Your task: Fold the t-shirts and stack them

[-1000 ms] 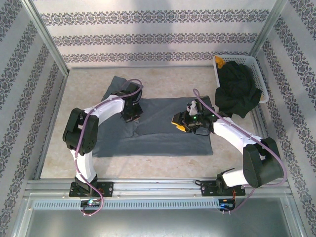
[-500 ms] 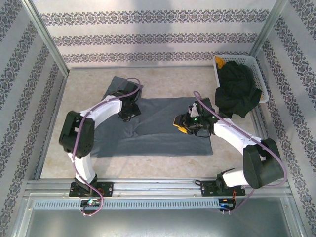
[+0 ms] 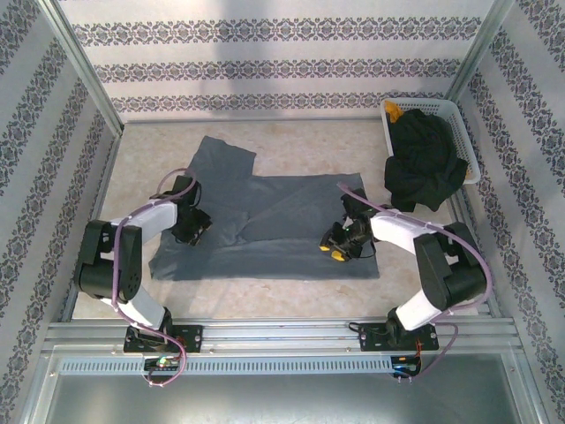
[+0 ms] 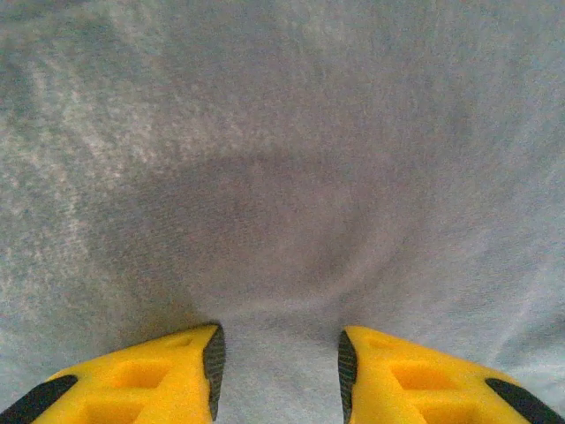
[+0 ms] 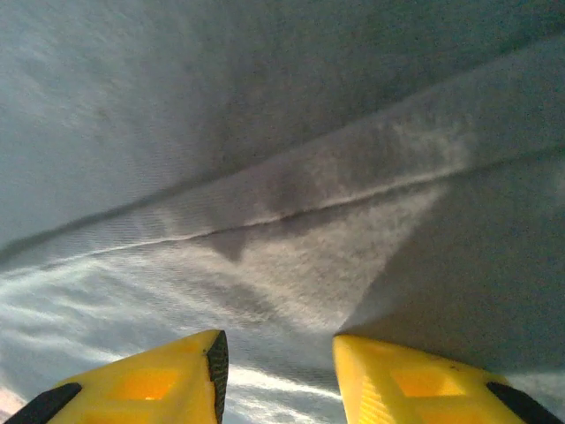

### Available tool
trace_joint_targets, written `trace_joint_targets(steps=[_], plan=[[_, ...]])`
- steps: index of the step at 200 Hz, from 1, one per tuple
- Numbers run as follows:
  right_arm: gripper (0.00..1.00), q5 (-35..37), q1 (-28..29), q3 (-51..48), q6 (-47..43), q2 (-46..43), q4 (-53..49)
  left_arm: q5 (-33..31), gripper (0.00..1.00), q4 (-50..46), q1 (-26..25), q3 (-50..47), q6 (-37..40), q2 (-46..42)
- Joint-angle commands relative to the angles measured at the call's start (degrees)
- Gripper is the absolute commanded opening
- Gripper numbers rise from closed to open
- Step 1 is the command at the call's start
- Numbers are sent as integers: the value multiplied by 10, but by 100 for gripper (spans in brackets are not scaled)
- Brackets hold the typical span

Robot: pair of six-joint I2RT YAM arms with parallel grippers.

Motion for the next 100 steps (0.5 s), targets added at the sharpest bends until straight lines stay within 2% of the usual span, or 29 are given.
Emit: trace_joint_targets(steps=[1, 41, 71, 83, 100], plan=[[40, 13, 39, 14, -3, 41, -46, -22, 41, -5, 37, -41, -19, -9], [41, -31, 101, 20, 66, 47, -44, -32, 41, -39, 117, -85, 16, -67], [42, -63, 123, 31, 117, 29, -26, -26, 42, -56, 157, -72, 56, -88], [42, -45, 121, 47, 113, 10, -38, -30, 45, -72, 156, -39, 78, -91], [45, 18, 108, 77, 77, -31, -51, -31, 47, -66, 150, 18, 97, -94]])
